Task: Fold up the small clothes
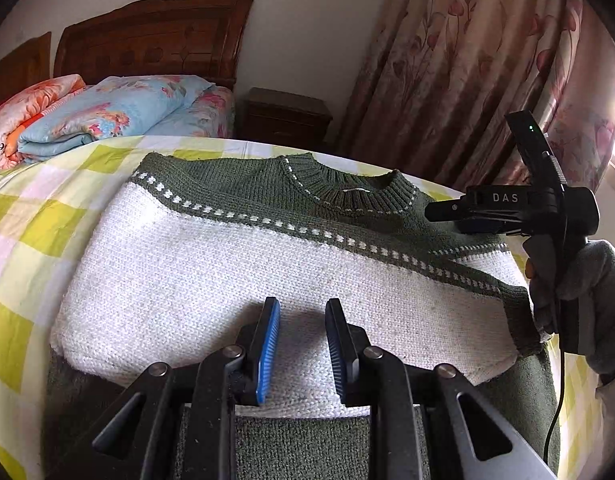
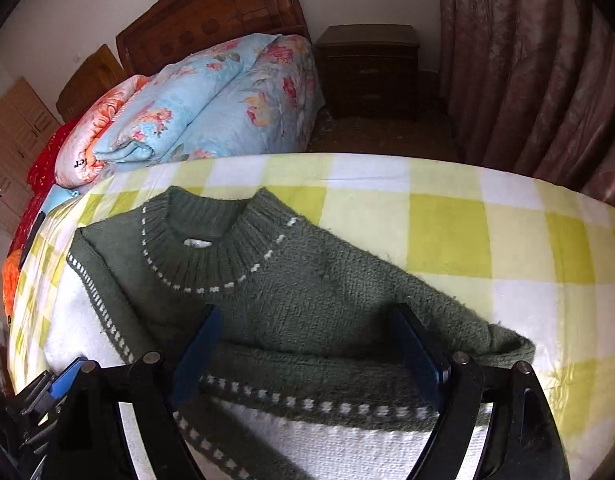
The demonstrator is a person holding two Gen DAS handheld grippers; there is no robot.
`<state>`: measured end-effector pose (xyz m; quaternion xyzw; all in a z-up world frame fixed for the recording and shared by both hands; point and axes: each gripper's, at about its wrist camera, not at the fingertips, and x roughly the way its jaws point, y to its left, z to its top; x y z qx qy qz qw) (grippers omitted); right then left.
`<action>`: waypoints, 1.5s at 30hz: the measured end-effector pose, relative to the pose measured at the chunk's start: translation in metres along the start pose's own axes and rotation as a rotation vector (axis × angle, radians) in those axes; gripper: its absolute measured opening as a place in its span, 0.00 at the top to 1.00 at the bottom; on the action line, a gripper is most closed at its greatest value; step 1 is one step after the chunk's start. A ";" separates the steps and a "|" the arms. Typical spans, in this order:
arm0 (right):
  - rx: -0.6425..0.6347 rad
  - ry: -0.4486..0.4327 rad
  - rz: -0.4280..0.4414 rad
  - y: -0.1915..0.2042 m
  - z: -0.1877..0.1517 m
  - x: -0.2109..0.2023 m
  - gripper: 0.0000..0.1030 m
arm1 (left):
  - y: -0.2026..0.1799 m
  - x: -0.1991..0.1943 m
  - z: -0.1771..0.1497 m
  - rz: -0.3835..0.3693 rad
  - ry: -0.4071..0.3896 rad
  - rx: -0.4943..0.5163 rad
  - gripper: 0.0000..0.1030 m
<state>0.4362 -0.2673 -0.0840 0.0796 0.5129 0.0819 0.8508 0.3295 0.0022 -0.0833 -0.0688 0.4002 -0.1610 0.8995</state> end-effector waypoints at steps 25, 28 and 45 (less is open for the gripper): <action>0.059 -0.158 0.081 -0.004 -0.028 -0.038 0.00 | 0.003 0.001 0.001 -0.020 -0.005 -0.021 0.77; 0.043 -0.095 0.091 -0.001 -0.013 -0.017 0.00 | 0.005 0.001 0.000 -0.031 -0.006 -0.032 0.77; -0.210 -0.171 -0.139 0.082 -0.072 -0.048 0.00 | 0.008 0.001 0.000 -0.053 -0.010 -0.055 0.77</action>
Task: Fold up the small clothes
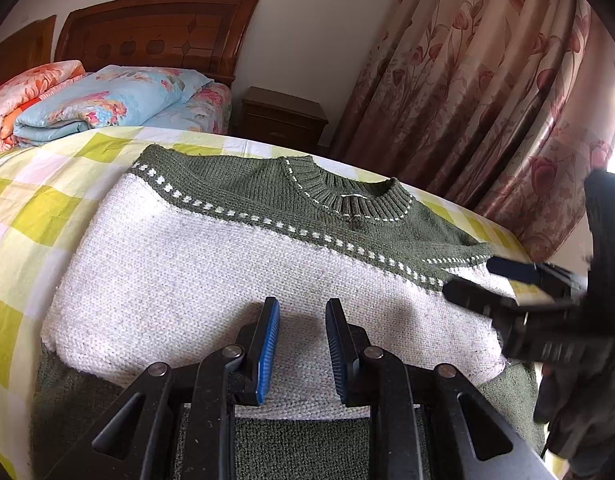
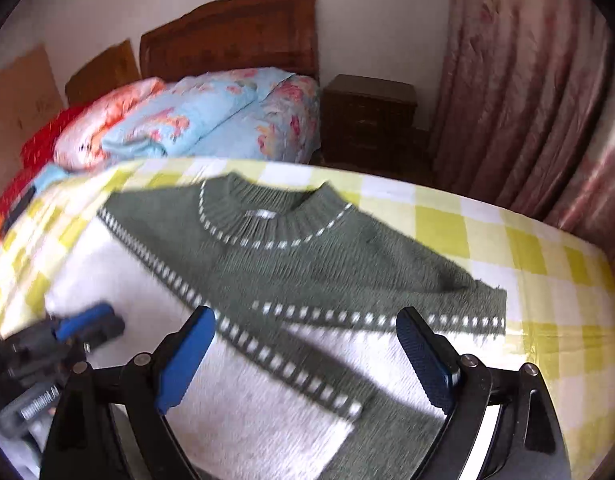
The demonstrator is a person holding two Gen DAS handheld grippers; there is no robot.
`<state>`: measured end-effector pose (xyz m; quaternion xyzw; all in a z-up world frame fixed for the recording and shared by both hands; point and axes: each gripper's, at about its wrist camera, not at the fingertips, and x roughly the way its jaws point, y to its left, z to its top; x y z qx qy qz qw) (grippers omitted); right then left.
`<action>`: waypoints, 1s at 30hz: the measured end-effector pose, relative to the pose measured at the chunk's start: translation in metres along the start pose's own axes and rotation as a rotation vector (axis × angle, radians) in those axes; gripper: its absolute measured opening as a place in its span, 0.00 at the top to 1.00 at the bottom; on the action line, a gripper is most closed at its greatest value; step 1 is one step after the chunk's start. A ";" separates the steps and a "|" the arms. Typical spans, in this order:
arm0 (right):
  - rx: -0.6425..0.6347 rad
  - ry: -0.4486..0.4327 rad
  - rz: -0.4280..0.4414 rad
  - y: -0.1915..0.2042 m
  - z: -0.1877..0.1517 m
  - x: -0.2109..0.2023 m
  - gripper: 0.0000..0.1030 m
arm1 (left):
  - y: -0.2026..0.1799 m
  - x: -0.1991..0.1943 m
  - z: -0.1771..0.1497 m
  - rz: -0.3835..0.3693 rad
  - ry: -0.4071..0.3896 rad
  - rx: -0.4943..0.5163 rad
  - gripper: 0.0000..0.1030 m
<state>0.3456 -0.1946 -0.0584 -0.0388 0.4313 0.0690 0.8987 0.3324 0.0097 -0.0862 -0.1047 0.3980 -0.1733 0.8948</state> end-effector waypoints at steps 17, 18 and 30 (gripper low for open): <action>0.016 -0.066 -0.091 0.001 -0.085 -0.031 0.00 | 0.003 0.000 0.000 -0.022 -0.003 -0.023 0.77; 0.053 -0.078 -0.069 -0.005 -0.084 -0.033 0.00 | 0.003 0.000 0.000 -0.026 -0.003 -0.027 0.77; 0.188 -0.095 -0.048 -0.030 -0.089 -0.036 0.00 | 0.007 -0.005 0.003 -0.047 0.030 -0.057 0.77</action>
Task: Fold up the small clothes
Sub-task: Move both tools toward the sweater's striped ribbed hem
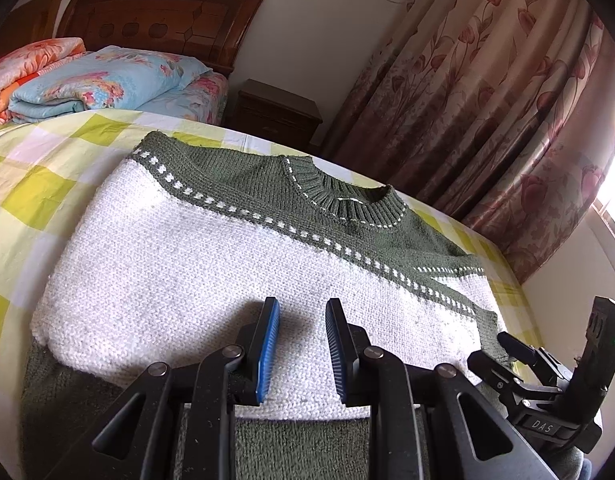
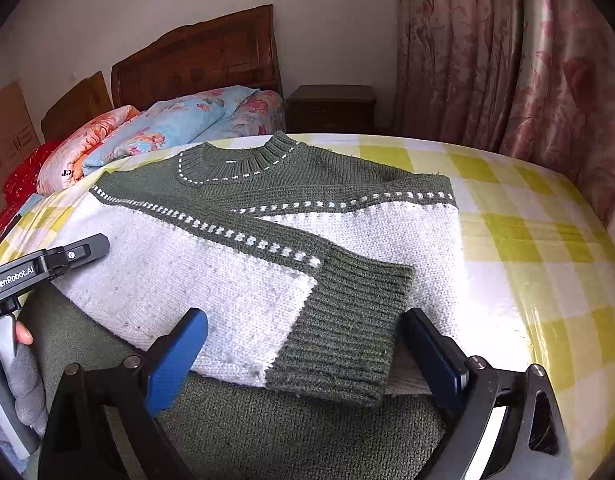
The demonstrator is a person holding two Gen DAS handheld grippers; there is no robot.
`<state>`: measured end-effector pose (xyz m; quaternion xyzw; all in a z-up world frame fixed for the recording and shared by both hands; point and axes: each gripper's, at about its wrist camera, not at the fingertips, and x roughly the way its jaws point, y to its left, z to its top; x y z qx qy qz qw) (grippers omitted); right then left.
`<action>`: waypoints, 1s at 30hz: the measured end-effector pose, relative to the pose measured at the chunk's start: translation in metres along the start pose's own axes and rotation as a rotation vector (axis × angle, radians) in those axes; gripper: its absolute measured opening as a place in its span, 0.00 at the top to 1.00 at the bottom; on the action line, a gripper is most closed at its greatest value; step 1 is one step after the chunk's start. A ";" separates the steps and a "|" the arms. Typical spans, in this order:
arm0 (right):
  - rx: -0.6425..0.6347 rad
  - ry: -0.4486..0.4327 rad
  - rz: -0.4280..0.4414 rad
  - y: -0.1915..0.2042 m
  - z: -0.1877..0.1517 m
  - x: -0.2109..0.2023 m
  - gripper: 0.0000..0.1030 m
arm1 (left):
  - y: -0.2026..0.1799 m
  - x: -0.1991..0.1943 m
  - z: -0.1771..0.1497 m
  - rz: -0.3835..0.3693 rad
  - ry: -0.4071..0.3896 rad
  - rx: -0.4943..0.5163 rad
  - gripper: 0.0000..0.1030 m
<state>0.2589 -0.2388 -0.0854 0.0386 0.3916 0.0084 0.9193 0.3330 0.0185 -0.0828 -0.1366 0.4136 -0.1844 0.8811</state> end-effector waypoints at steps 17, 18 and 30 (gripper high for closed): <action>-0.135 0.105 0.013 0.034 -0.064 -0.039 0.00 | 0.043 -0.079 -0.071 0.008 0.076 0.066 0.76; -0.111 0.102 -0.006 0.022 -0.068 -0.044 0.00 | 0.054 -0.085 -0.073 -0.038 0.069 0.031 0.78; -0.311 0.093 0.055 0.106 -0.084 -0.066 0.00 | -0.032 -0.074 -0.113 0.104 0.090 0.241 0.76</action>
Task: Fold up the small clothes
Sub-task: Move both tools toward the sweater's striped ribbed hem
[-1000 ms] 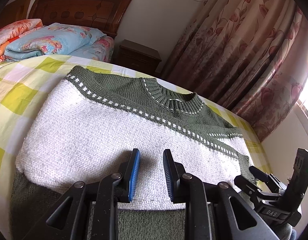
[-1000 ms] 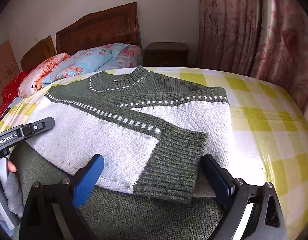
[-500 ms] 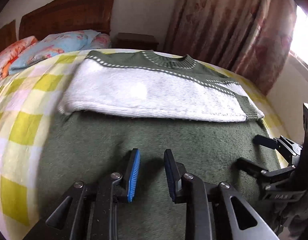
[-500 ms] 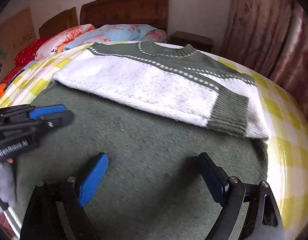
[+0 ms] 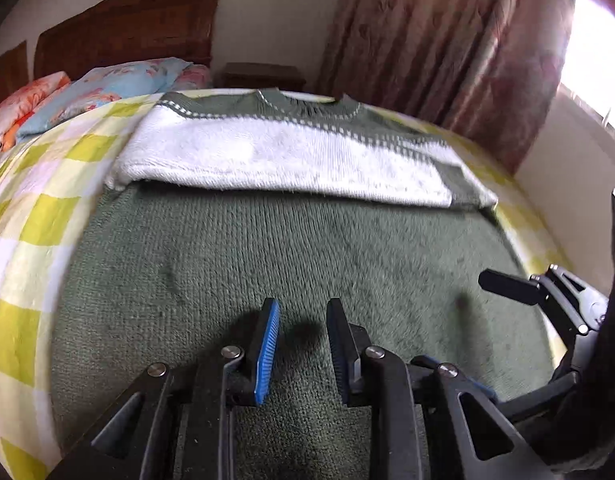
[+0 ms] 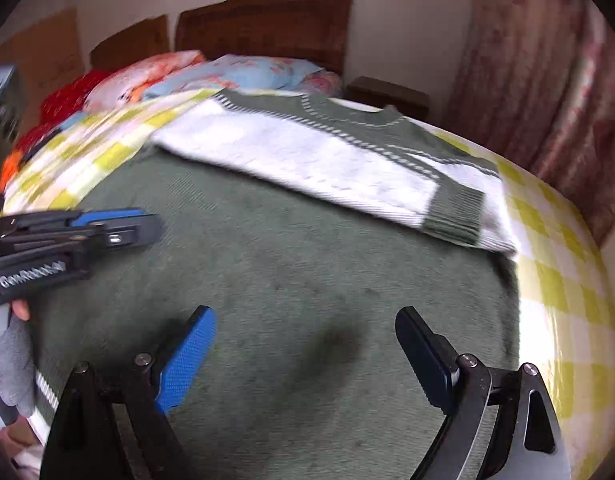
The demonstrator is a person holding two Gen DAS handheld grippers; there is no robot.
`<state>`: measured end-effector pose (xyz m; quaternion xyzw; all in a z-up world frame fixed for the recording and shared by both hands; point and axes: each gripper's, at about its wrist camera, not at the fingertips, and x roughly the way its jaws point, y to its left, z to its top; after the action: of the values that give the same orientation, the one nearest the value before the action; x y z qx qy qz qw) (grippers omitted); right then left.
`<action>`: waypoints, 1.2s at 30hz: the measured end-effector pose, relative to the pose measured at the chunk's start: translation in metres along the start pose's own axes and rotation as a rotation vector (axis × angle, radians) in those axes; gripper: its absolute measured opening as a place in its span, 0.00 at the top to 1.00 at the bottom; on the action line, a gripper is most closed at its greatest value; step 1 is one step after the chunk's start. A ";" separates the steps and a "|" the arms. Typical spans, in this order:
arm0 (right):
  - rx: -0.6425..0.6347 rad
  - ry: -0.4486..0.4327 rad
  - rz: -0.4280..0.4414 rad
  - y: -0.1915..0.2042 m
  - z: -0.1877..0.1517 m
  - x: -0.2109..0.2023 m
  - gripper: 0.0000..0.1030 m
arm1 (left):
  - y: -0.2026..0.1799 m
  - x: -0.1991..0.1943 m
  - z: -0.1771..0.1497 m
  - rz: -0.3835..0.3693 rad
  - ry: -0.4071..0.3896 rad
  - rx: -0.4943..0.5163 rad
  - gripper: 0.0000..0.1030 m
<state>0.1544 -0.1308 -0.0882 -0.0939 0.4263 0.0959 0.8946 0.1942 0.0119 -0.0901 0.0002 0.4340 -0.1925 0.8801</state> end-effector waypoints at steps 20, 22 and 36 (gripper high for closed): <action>-0.038 0.001 0.053 0.012 -0.029 -0.023 0.00 | -0.006 -0.036 -0.039 -0.025 0.044 0.057 0.77; -0.065 0.044 0.044 0.016 -0.039 -0.014 0.00 | 0.000 -0.038 -0.053 -0.030 0.000 0.089 0.77; 0.092 -0.034 0.081 -0.018 -0.069 -0.056 0.00 | 0.007 -0.086 -0.071 -0.105 -0.038 0.046 0.79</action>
<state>0.0728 -0.1705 -0.0858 -0.0335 0.4183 0.1138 0.9005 0.0951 0.0597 -0.0698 -0.0060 0.4120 -0.2481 0.8767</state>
